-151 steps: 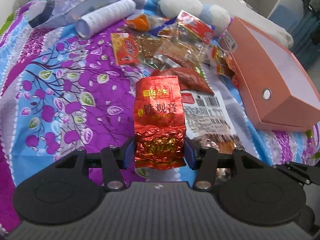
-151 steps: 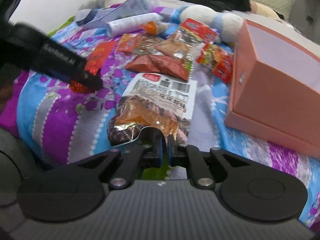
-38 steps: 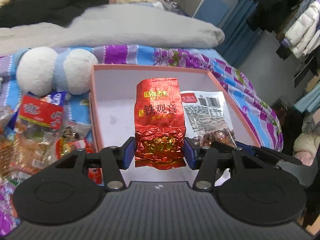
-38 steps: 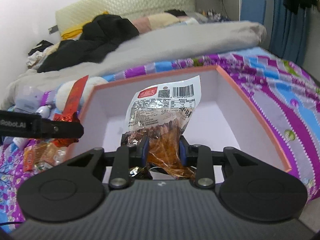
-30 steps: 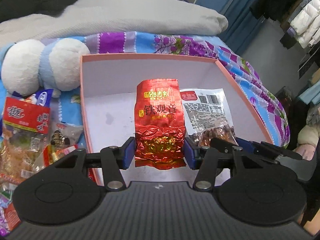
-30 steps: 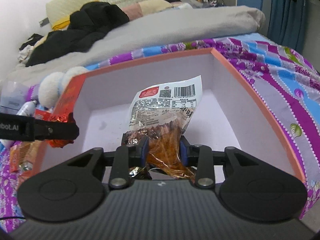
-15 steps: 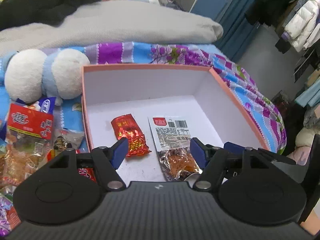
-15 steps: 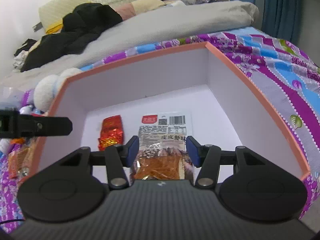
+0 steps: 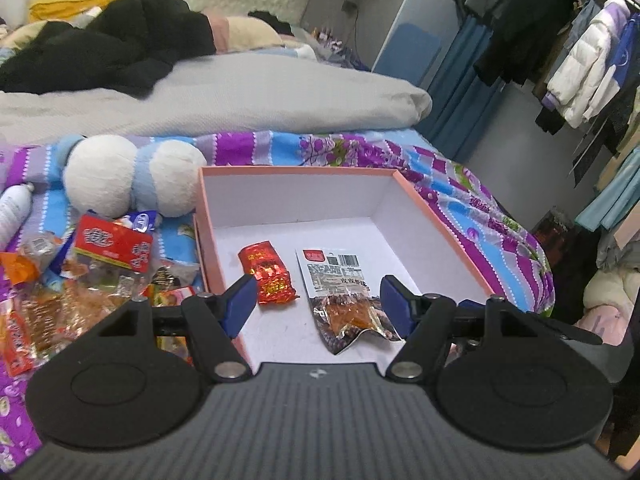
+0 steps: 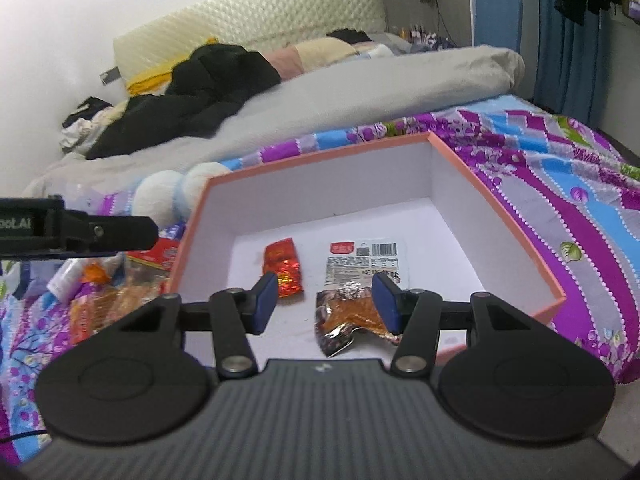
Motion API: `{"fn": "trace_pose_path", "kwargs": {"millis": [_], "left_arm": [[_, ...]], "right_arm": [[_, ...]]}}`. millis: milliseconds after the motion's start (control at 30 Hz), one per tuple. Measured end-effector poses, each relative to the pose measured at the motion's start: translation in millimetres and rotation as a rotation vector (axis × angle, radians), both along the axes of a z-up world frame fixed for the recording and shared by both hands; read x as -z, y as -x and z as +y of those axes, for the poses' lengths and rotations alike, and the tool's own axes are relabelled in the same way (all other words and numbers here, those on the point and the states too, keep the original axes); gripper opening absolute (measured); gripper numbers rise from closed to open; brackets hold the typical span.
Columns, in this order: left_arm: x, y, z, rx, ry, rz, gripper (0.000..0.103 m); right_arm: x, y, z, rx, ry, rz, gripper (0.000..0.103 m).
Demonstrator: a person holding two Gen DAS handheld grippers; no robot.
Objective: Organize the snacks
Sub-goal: 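Lower both packets into the pink box and open both tools, then withdraw both tools from the box back toward the snack pile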
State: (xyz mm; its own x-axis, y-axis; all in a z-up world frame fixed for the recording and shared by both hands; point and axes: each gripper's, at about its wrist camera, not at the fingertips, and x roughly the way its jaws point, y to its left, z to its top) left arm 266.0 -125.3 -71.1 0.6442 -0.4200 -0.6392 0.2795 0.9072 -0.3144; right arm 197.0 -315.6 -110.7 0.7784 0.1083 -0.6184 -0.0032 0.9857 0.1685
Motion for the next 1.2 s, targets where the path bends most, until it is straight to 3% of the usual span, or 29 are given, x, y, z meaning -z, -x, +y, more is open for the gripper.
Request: {"fn": "trace_pose_path", "kwargs": {"millis": [400, 633, 900, 1200], "left_arm": [[-19, 74, 45, -0.030, -0.012, -0.066, 0.076], [-9, 116, 77, -0.081, 0.013, -0.086, 0.076], [3, 168, 97, -0.113, -0.043, -0.120, 0.084], [38, 189, 135, -0.185, -0.031, -0.043, 0.085]], "right_arm": [[-23, 57, 30, -0.028, -0.015, -0.050, 0.055], [-20, 86, 49, -0.071, -0.016, -0.056, 0.055], [-23, 114, 68, -0.128, -0.008, -0.083, 0.055], [-11, 127, 90, -0.168, 0.000, -0.055, 0.055]]}}
